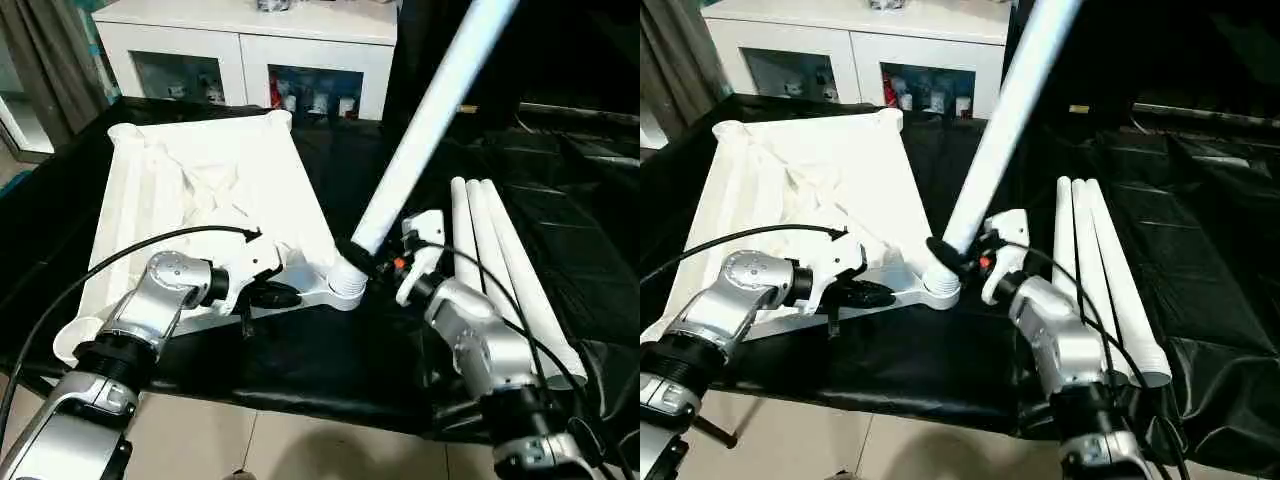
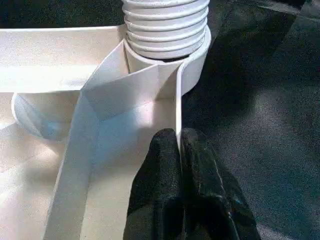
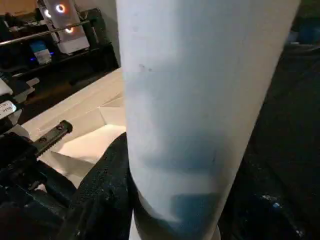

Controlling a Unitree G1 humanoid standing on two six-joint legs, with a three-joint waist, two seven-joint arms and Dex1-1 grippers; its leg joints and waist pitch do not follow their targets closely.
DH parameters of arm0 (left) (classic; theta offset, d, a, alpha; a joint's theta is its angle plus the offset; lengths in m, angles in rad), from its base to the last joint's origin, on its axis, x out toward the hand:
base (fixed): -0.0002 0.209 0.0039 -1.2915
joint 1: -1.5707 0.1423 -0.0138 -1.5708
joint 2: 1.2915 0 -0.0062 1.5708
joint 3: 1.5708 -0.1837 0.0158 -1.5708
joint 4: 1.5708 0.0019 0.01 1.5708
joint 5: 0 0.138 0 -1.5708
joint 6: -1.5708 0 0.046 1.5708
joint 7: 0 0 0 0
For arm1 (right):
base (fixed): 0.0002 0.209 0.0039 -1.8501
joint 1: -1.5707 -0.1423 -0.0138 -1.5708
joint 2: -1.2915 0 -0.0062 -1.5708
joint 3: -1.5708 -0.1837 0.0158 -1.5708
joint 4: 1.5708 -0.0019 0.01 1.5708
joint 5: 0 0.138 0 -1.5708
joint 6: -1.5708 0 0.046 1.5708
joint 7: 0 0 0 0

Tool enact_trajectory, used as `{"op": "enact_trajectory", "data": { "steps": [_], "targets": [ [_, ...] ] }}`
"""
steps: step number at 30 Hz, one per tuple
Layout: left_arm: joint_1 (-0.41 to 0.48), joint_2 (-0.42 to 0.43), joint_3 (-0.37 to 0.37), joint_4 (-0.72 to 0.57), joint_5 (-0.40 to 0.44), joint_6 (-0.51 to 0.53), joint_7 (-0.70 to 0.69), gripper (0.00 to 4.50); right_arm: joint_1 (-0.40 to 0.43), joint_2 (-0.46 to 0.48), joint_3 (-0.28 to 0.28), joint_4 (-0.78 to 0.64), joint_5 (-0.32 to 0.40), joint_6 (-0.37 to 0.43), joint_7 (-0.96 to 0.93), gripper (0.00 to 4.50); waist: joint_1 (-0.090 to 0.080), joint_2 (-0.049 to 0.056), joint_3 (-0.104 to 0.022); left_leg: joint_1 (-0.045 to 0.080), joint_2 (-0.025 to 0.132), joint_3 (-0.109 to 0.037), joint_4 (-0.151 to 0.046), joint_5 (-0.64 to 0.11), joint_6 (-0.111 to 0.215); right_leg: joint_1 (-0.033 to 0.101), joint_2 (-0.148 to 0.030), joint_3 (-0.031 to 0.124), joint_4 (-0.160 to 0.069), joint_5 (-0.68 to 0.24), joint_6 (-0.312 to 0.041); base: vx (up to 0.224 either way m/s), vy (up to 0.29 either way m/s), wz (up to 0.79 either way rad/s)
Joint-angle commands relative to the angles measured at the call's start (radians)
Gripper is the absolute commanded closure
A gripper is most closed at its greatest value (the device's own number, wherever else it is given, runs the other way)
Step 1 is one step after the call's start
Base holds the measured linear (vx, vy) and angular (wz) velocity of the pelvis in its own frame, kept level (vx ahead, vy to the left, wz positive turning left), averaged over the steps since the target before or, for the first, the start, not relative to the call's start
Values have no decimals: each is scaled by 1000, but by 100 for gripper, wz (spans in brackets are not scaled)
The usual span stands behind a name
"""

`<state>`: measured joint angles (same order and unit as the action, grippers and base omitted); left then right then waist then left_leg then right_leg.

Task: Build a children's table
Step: Insert table leg to table base

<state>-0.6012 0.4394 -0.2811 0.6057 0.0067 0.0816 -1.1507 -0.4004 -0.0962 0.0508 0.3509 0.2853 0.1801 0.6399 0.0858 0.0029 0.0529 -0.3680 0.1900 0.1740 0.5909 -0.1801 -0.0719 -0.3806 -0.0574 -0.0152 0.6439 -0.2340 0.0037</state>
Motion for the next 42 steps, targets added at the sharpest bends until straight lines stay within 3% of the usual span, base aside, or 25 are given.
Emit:
{"op": "enact_trajectory", "data": {
  "steps": [1,2,4,12,14,18,23,25,30,34,40,42],
  "targets": [
    [-12,17,-12,5,30,-4,6,450,31,-21,38,33,-64,26,-21,263,-3,13,-56,16,36,-15,-82,-262,-42,29,-72,38,-90,-119,-214,0,0,0],
    [-12,20,-17,7,37,-9,8,450,30,-25,55,30,-76,24,-13,263,-3,15,-56,16,37,-15,-82,-258,-42,28,-72,38,-90,-114,-213,0,0,0],
    [-11,28,-28,9,52,-19,9,450,21,-35,91,34,-100,25,9,263,-4,8,-56,16,37,-14,-82,-254,-37,28,-72,38,-90,-111,-211,0,0,0],
    [-18,29,-33,16,60,-12,8,450,-41,-58,140,80,-122,63,77,263,-12,0,-50,15,38,-14,-86,-278,-35,24,-75,41,-98,-216,-196,0,0,0],
    [-19,29,-37,14,58,-11,4,450,-64,-77,167,107,-132,81,121,263,-13,0,-52,16,39,-14,-85,-271,-34,23,-75,41,-97,-204,-197,0,0,0],
    [-15,32,-47,10,60,-19,-15,450,-87,-90,160,163,-125,75,156,263,-13,-5,-54,15,38,-13,-84,-256,-26,24,-74,40,-94,-158,-205,0,0,0],
    [-7,35,-50,5,51,-37,-49,450,-94,-100,150,217,-122,66,193,263,-20,-8,-54,17,40,-15,-88,-295,-35,22,-75,39,-98,-194,-205,0,0,0],
    [2,38,-53,-4,37,-60,-84,450,-87,-111,162,226,-118,63,237,263,-22,-9,-55,16,40,-15,-88,-296,-33,23,-75,39,-98,-182,-208,0,0,0],
    [26,55,-68,-51,-7,-79,-188,450,-62,-146,207,223,-122,35,353,263,-20,-10,-64,16,42,-12,-83,-217,-5,31,-70,33,-84,-2,-240,0,0,0],
    [36,76,-88,-92,-16,-74,-260,450,-50,-163,223,217,-124,15,415,263,-19,-11,-65,18,43,-10,-84,-216,4,34,-71,31,-83,27,-253,0,0,0],
    [20,65,-75,-59,-5,-80,-225,450,-39,-156,219,244,-139,-12,413,263,-16,-15,-61,24,45,-10,-91,-270,-13,31,-73,32,-92,-52,-249,0,0,0],
    [16,61,-71,-50,0,-75,-206,450,-41,-151,214,261,-145,-21,394,263,-16,-16,-57,27,45,-11,-95,-312,-26,26,-75,34,-100,-129,-238,0,0,0]
  ]
}}
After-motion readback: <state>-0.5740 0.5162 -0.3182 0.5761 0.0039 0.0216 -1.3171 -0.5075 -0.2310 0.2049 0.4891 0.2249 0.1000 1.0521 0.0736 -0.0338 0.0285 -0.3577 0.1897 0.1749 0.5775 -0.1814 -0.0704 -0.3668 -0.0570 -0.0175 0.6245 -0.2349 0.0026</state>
